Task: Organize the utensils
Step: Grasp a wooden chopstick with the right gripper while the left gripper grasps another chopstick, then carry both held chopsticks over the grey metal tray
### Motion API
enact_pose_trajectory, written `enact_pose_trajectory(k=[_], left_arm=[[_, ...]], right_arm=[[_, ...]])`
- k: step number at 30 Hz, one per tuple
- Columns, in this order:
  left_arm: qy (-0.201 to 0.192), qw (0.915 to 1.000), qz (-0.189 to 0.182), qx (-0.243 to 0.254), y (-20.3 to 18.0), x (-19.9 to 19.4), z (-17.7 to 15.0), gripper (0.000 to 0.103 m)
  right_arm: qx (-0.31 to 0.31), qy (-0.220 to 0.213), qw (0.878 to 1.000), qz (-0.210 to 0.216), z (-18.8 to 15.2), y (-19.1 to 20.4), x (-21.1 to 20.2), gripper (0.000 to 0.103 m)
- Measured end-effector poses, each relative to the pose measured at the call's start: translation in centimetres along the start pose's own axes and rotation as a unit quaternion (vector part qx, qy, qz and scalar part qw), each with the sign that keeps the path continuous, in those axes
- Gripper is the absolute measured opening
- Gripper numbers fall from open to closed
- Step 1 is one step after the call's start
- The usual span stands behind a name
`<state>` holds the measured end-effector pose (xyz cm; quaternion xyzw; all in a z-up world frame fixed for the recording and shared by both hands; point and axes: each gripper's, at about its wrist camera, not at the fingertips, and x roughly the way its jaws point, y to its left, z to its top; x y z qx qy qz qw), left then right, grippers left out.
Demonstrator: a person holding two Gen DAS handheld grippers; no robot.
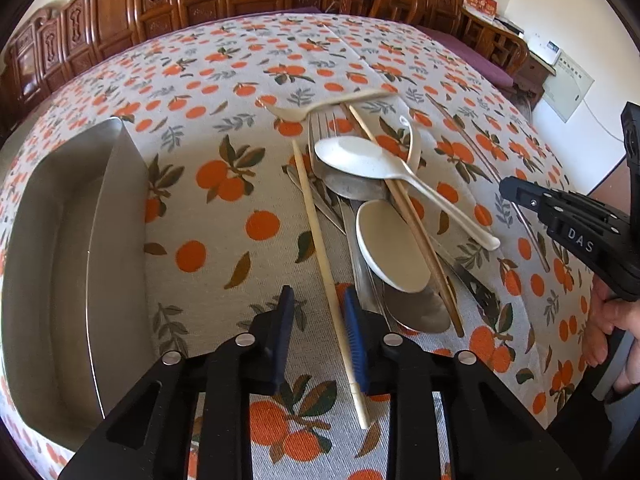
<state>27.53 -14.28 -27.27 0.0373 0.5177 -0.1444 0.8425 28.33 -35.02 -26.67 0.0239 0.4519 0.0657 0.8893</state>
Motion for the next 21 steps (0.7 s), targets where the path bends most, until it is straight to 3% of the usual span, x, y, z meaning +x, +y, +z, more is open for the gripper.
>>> enact_pose_trajectory(k=[1,2,3,10,21], left_arm=[[0.001,1.0000,0.001,-0.001,0.1,0.0,0.0,0.016],[0.004,1.0000,-0.002,-0.004,0.2,0.1,0.0,0.006],[0.007,0.9999,-0.006,-0.009,0.5,0.1,0.0,0.005],[0.010,0.9996,-0.012,-0.022,1.7,-1.1,-1.2,0.004],[-0.038,0.9992,-0.006,-0.015,3.2,-6.8,-2.0,0.004]], right_arm=[[0.000,-0.001,1.000,0.002,0.0,0.1,-0.1,0.006],[-0.001,-0.003,1.000,0.002,0.0,0.3,-0.2,0.006],[-0.001,-0.004,1.000,0.003,0.0,0.4,-0.3,0.006],[-0.003,-0.015,1.000,0.008,0.0,1.8,-1.4,0.006],[-0.014,-0.052,0.998,0.030,-0.1,4.7,-4.9,0.006]])
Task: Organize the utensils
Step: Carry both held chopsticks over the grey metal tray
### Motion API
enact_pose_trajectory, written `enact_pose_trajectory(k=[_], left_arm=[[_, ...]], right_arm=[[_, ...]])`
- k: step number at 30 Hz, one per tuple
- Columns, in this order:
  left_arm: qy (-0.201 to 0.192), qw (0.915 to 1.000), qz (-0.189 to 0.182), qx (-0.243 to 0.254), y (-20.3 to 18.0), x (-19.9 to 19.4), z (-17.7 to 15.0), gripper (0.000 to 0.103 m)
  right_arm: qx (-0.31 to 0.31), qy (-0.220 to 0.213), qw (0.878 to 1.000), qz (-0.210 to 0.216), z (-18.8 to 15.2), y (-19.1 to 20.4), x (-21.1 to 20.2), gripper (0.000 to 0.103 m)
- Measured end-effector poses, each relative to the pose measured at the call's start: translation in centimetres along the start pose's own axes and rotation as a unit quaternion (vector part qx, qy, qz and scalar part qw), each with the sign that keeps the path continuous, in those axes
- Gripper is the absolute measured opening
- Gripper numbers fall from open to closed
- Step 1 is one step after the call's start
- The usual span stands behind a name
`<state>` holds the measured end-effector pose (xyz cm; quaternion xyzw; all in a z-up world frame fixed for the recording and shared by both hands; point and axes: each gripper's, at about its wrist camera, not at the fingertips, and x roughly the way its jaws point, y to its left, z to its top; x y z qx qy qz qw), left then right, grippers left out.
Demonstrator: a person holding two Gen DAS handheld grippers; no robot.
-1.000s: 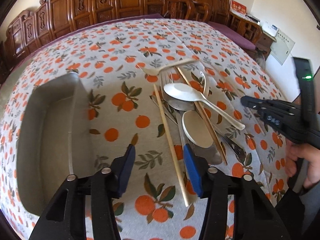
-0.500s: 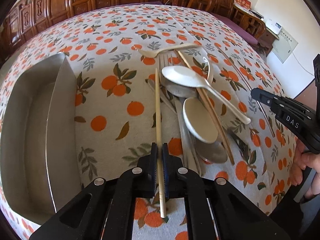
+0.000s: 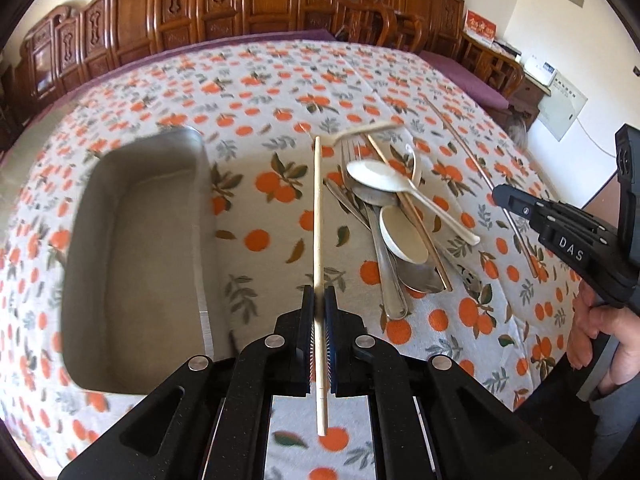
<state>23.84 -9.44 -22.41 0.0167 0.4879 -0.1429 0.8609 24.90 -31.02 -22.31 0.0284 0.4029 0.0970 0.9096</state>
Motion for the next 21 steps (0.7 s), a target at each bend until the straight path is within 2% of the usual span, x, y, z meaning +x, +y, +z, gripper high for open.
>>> enact_pose_trajectory(k=[9,21], left_arm=[[-0.036,0.9993,0.010,-0.010,2.8,-4.2,0.8,0.004],[-0.053,0.9982,0.025,-0.014,6.7,-5.8,1.8,0.004]], right_arm=[[-0.026,-0.025,0.999,0.025,1.7,4.6,-3.1,0.006],[-0.068,-0.044,0.996,0.045,3.2,9.9,-6.3,0.006]])
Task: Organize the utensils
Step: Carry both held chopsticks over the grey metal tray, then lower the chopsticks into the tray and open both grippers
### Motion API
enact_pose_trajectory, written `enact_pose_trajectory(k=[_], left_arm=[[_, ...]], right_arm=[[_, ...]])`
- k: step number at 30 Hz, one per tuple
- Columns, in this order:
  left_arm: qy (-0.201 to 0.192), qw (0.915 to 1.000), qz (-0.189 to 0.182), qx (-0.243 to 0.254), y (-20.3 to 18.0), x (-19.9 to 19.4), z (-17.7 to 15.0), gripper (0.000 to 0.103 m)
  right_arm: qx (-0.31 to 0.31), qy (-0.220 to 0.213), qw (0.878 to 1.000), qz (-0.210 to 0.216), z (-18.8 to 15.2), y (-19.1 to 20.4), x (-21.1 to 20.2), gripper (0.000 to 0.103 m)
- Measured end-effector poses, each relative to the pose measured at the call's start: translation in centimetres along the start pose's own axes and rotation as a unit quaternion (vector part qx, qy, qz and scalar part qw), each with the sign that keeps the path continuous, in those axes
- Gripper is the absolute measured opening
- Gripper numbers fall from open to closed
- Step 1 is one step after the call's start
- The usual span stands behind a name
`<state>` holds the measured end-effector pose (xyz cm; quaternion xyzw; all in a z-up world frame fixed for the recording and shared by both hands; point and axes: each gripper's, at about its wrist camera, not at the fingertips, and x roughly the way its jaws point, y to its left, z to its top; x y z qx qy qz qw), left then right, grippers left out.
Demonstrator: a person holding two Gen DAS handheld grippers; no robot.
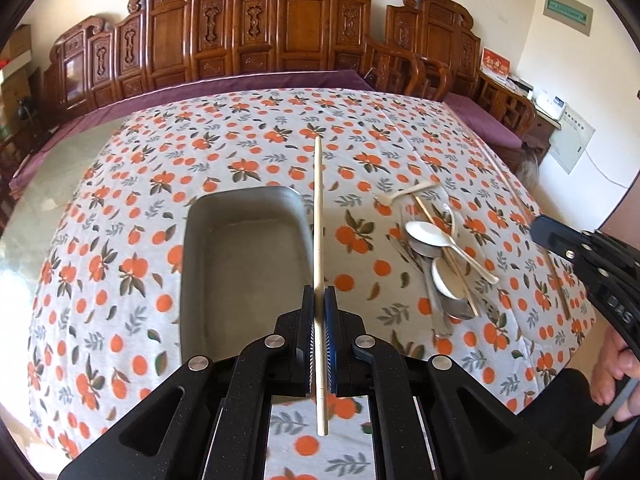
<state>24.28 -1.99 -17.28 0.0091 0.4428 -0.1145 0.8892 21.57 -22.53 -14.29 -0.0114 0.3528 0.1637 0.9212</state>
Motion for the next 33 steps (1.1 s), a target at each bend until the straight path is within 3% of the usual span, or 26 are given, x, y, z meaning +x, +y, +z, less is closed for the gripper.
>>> enact_pose_trajectory(k=[23,33], left_arm=[[0.087,0.9954,0.030,-0.027,7.0,6.9,-1.0,0.004],[0.066,0.9971,0.029,-0.027,8.0,4.4,-1.1,0.008]], right_arm=[[-0.036,0.024,0.999,0.032,0.5,5.8,2.4,0.006],[-0.044,0.046,0.997,0.050,0.7,8.4,5.3,0.006]])
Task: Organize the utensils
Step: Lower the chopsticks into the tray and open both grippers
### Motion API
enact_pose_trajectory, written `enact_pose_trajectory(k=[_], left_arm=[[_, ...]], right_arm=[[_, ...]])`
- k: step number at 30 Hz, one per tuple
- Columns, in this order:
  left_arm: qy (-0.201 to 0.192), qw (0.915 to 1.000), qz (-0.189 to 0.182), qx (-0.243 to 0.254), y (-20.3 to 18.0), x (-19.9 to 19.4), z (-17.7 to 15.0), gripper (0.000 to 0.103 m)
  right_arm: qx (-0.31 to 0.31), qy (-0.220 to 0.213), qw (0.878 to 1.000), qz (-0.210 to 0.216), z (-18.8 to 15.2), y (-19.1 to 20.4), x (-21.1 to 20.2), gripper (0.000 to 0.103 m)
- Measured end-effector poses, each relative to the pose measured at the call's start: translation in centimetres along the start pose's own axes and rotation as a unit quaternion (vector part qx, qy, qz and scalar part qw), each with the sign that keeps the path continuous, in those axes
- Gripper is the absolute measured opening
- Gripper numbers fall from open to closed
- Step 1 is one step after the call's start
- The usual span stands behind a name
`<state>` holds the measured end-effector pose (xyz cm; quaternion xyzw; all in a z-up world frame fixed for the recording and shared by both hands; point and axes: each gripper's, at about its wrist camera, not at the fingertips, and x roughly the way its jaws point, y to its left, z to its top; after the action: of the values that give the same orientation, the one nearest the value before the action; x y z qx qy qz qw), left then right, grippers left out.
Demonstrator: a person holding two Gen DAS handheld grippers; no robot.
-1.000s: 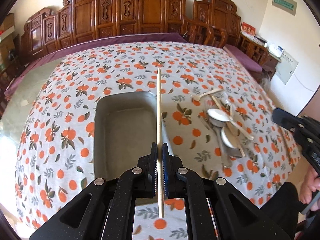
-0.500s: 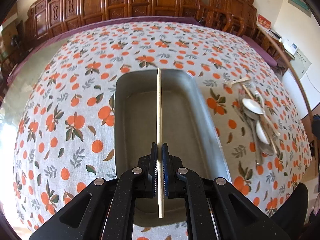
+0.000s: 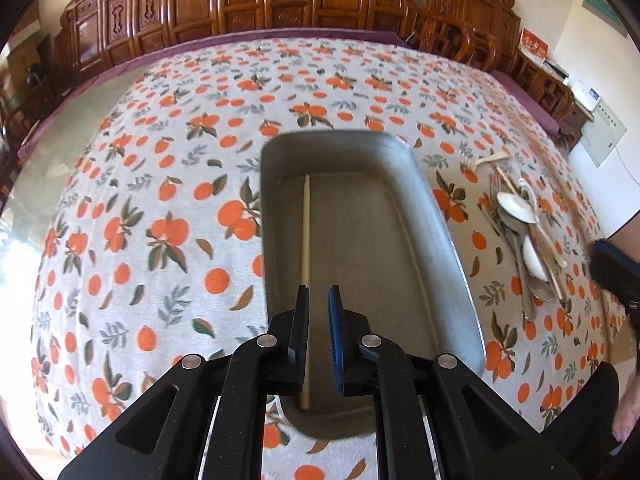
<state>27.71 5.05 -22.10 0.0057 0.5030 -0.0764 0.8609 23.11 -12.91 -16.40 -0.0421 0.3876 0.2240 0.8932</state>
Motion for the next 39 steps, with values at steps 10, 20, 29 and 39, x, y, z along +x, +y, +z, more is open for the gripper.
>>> enact_pose_trajectory(k=[10,20,29,39], left_arm=[[-0.029,0.9996,0.006,0.006,1.7,-3.5,-0.7,0.009],[-0.044,0.9990,0.002,-0.006,3.7,-5.3,-1.7,0.009],[-0.051,0.9986,0.005,-0.010,4.3,-6.1,-2.3,0.009],[-0.054,0.9985,0.003,-0.005,3.8,-6.3,-2.4,0.011]], right_arm=[[0.005,0.032,0.999,0.023,1.2,3.1,4.3,0.006],[0.003,0.074,0.997,0.012,1.8,5.5,8.6,0.006],[0.007,0.102,0.995,0.002,1.3,6.0,11.1,0.006],[0.022,0.078,0.996,0.033,1.1,5.3,10.5,0.007]])
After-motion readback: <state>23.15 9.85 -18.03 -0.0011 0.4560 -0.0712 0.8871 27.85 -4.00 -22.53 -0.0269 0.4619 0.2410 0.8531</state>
